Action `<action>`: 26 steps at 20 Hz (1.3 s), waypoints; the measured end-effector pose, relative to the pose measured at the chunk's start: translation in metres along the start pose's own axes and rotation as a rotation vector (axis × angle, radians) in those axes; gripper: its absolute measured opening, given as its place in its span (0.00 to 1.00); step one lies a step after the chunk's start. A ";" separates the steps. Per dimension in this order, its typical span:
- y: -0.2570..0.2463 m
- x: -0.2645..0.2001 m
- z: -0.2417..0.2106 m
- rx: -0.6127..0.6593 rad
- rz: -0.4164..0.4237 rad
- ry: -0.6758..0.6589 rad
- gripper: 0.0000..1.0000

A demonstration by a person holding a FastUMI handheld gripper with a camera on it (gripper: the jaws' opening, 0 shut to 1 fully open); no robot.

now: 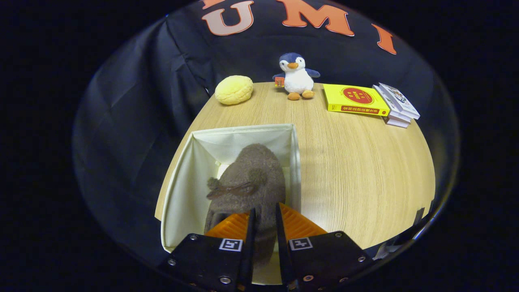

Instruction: Open the storage box then place both shoes into the box .Put the left shoe in first, then the right shoe, with the right side of both shoes facing outward in a uniform manner.

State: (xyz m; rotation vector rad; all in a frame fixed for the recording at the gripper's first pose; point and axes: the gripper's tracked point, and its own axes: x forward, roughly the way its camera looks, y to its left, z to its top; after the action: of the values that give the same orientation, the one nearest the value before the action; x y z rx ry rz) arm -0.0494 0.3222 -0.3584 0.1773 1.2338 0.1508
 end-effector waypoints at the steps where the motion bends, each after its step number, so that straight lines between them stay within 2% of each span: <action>1: 0.000 -0.007 0.002 0.010 0.023 -0.009 0.33; 4: -0.011 -0.033 0.020 0.012 0.074 -0.061 0.44; 8: -0.044 -0.075 0.062 -0.018 0.111 -0.228 0.62; 11: -0.080 -0.110 0.091 -0.042 0.114 -0.365 0.75; 14: -0.126 -0.148 0.122 -0.049 0.093 -0.496 0.84; 15: -0.143 -0.162 0.134 -0.053 0.079 -0.545 0.90; 19: -0.207 -0.221 0.176 -0.077 0.015 -0.737 0.97; 26: -0.274 -0.317 0.226 -0.078 -0.025 -1.062 0.98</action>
State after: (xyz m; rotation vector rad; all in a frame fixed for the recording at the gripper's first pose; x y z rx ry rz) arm 0.0663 -0.0242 -0.0525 0.1408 0.1723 0.0615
